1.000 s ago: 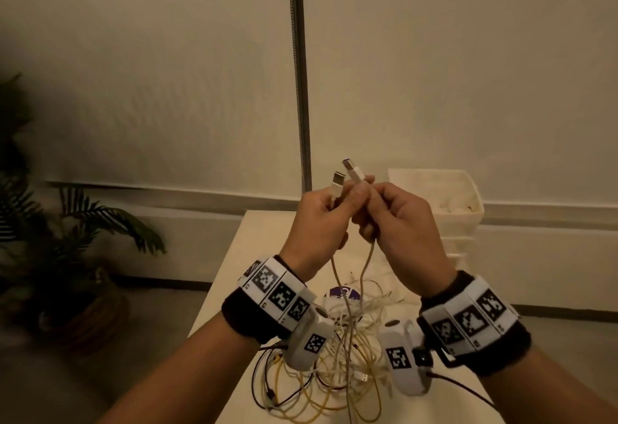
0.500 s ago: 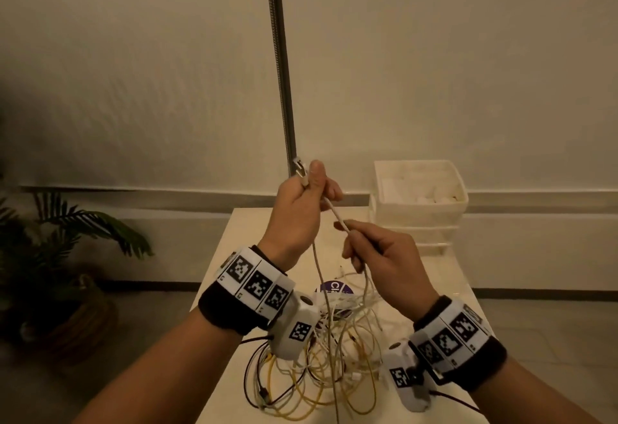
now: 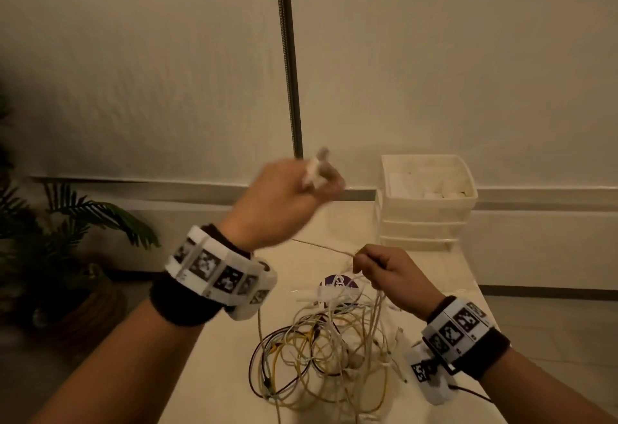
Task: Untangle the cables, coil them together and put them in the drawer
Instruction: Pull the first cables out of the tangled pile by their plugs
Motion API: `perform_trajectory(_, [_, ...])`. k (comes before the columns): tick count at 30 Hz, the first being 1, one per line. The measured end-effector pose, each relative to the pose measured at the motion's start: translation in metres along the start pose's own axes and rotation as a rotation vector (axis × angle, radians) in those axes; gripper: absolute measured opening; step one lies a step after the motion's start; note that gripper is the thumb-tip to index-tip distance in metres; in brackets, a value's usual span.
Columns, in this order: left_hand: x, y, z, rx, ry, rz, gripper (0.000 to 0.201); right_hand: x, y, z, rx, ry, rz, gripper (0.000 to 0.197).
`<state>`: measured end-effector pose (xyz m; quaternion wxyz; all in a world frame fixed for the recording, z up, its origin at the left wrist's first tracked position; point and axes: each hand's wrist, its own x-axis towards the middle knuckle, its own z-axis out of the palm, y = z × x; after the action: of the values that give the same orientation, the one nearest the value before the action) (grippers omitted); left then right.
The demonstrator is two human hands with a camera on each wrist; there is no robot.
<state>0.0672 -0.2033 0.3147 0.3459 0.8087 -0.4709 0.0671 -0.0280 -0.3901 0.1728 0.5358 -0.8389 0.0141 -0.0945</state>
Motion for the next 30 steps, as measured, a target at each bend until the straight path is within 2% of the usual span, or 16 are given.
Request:
perform_trajectory(2, [-0.008,-0.005,0.03,0.095,-0.18,-0.06,0.023,0.006,-0.014,-0.005,0.077,0.007,0.012,0.029])
perform_trajectory(5, [-0.018,-0.013,0.064,0.116,-0.241,-0.141,0.02,0.011,-0.032,-0.016,0.335,-0.034,0.025,0.031])
perform_trajectory(7, [-0.021,-0.015,0.072,0.075,-0.169,-0.167,0.022,0.013,-0.041,-0.02,0.365,-0.072,0.002,0.032])
perform_trajectory(10, [-0.017,-0.011,0.069,0.067,-0.069,-0.136,0.02,0.014,-0.042,-0.022,0.342,-0.057,-0.011,0.03])
perform_trajectory(16, [0.012,-0.01,0.018,0.018,0.399,-0.212,0.021,0.004,-0.016,-0.015,0.402,-0.063,0.011,0.028])
perform_trajectory(20, [0.023,-0.024,-0.003,0.031,0.628,-0.34,0.019,0.004,0.001,-0.011,0.259,-0.061,-0.004,0.026])
perform_trajectory(22, [0.025,-0.03,-0.014,-0.013,0.73,-0.351,0.018,0.001,0.01,-0.009,0.185,-0.066,0.031,0.026])
perform_trajectory(23, [0.024,-0.033,-0.017,-0.015,0.731,-0.334,0.019,-0.001,0.015,-0.009,0.168,-0.055,0.049,0.027])
perform_trajectory(24, [0.022,-0.033,-0.018,0.001,0.695,-0.309,0.022,-0.003,0.018,-0.008,0.161,-0.038,0.06,0.028])
perform_trajectory(26, [0.016,-0.028,-0.009,0.026,0.541,-0.216,0.037,-0.002,0.017,-0.009,0.176,-0.007,0.07,0.03])
perform_trajectory(28, [0.007,-0.021,0.014,0.03,0.276,-0.111,0.042,0.002,0.006,-0.009,0.197,-0.002,0.066,0.03])
perform_trajectory(30, [0.0,-0.017,0.044,0.063,-0.031,-0.08,0.039,0.008,-0.006,-0.009,0.251,-0.004,0.051,0.03])
